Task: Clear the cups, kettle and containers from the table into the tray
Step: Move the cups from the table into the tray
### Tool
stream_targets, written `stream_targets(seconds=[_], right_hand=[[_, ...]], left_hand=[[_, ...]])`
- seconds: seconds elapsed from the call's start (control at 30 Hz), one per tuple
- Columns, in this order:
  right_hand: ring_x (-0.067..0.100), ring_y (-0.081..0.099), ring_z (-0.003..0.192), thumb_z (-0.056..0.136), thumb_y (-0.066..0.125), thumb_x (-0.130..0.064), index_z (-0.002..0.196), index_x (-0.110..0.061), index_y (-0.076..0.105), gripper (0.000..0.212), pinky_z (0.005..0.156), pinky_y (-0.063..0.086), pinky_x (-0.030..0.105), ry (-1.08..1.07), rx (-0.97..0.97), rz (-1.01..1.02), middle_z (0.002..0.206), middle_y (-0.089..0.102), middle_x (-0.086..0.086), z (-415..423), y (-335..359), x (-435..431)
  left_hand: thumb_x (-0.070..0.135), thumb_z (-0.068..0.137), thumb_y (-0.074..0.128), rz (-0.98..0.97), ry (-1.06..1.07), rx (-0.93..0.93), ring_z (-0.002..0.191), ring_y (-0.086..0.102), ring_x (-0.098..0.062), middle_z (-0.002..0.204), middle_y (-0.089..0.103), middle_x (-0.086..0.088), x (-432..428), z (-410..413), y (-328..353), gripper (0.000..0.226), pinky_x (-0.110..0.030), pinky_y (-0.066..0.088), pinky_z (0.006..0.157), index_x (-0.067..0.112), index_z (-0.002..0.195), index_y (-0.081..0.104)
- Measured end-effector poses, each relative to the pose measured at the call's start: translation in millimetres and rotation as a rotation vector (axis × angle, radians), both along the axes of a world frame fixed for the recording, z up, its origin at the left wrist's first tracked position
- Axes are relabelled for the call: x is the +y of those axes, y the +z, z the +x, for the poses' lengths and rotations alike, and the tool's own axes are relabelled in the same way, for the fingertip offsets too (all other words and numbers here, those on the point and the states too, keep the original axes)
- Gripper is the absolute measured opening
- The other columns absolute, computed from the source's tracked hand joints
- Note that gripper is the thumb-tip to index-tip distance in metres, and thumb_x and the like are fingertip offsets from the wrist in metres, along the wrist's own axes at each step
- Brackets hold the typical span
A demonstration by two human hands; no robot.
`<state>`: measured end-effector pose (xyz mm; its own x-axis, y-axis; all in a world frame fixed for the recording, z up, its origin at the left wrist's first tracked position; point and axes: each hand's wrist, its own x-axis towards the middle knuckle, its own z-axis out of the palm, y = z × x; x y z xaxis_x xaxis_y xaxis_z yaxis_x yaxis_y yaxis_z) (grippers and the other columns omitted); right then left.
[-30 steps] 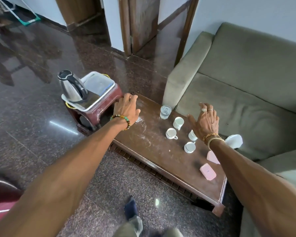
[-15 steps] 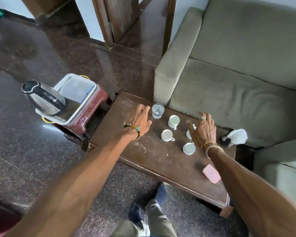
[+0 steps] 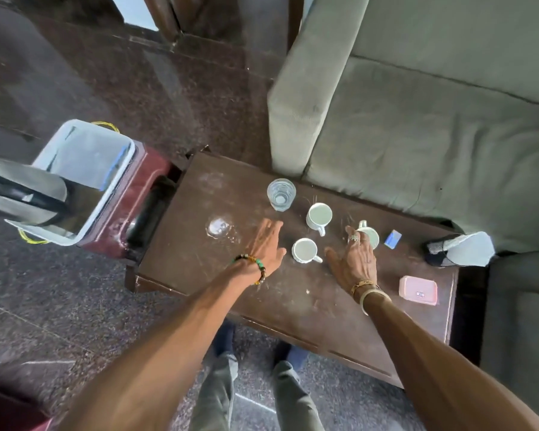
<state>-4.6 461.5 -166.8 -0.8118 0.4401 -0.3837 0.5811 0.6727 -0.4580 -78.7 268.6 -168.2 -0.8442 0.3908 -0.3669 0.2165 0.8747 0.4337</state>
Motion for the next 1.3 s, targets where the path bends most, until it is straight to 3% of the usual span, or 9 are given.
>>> stream_targets(seconds=[0.2,0.37,0.57,0.67,0.83,0.93,1.07,1.3], right_hand=[[0.032,0.037,0.134,0.087,0.066,-0.036,0.144,-0.008,0.037,0.07,0.112,0.029,0.039,-0.132,-0.068,-0.097,0.145,0.038,0.013,-11,-65,-20],[0.031,0.042,0.13,0.082,0.066,-0.036,0.145,-0.013,0.037,0.073,0.109,0.034,0.041,-0.263,-0.146,-0.18,0.142,0.039,0.009,-14,-102,-37],[0.025,0.047,0.123,0.071,0.076,-0.041,0.14,-0.013,0.044,0.081,0.101,0.038,0.033,-0.325,-0.178,-0.218,0.136,0.045,0.007,-16,-125,-37],[0.011,0.045,0.102,0.068,0.077,-0.041,0.131,-0.017,0.053,0.072,0.086,0.036,0.024,-0.355,-0.18,-0.289,0.128,0.049,0.003,-18,-134,-35],[0.018,0.061,0.094,0.066,0.07,-0.042,0.111,-0.02,0.063,0.051,0.08,0.049,0.032,-0.333,-0.16,-0.311,0.112,0.065,0.001,-21,-140,-36],[0.022,0.062,0.094,0.059,0.061,-0.046,0.112,-0.019,0.062,0.06,0.082,0.052,0.036,-0.3,-0.139,-0.293,0.107,0.066,0.001,-22,-130,-41],[0.021,0.062,0.092,0.06,0.06,-0.049,0.114,-0.019,0.063,0.062,0.079,0.051,0.034,-0.235,-0.143,-0.308,0.109,0.066,0.003,-32,-101,-49],[0.021,0.066,0.091,0.057,0.058,-0.05,0.113,-0.018,0.068,0.065,0.077,0.047,0.027,-0.04,-0.077,-0.369,0.104,0.072,0.004,-84,4,-80]], left_hand=[[0.022,0.085,0.069,-0.017,-0.066,-0.064,0.115,0.05,-0.024,0.13,0.042,-0.007,17,-24,-71,0.058,-0.031,0.044,0.092,0.014,0.135,0.04],[0.016,0.079,0.074,-0.029,-0.154,-0.137,0.113,0.051,-0.026,0.128,0.041,-0.007,34,-28,-115,0.062,-0.035,0.049,0.088,0.015,0.131,0.041],[0.019,0.071,0.08,-0.124,-0.295,-0.16,0.111,0.054,-0.028,0.129,0.044,-0.008,42,-37,-141,0.073,-0.041,0.052,0.088,0.018,0.133,0.04],[0.011,0.071,0.08,-0.134,-0.352,-0.191,0.111,0.055,-0.028,0.133,0.042,-0.007,46,-38,-153,0.083,-0.041,0.054,0.088,0.022,0.139,0.035],[0.008,0.074,0.078,-0.035,-0.334,-0.262,0.121,0.051,-0.029,0.134,0.047,-0.008,55,-38,-164,0.079,-0.043,0.049,0.097,0.024,0.141,0.038],[0.017,0.07,0.084,0.004,-0.3,-0.292,0.115,0.055,-0.028,0.126,0.054,-0.008,50,-36,-159,0.076,-0.04,0.05,0.095,0.024,0.134,0.044],[0.024,0.062,0.086,0.074,-0.149,-0.352,0.101,0.061,-0.022,0.115,0.061,-0.001,32,-37,-129,0.071,-0.034,0.055,0.079,0.03,0.121,0.048],[0.026,0.056,0.083,0.203,0.099,-0.29,0.097,0.062,-0.019,0.109,0.066,0.003,-23,-59,-22,0.073,-0.035,0.056,0.083,0.039,0.116,0.044]])
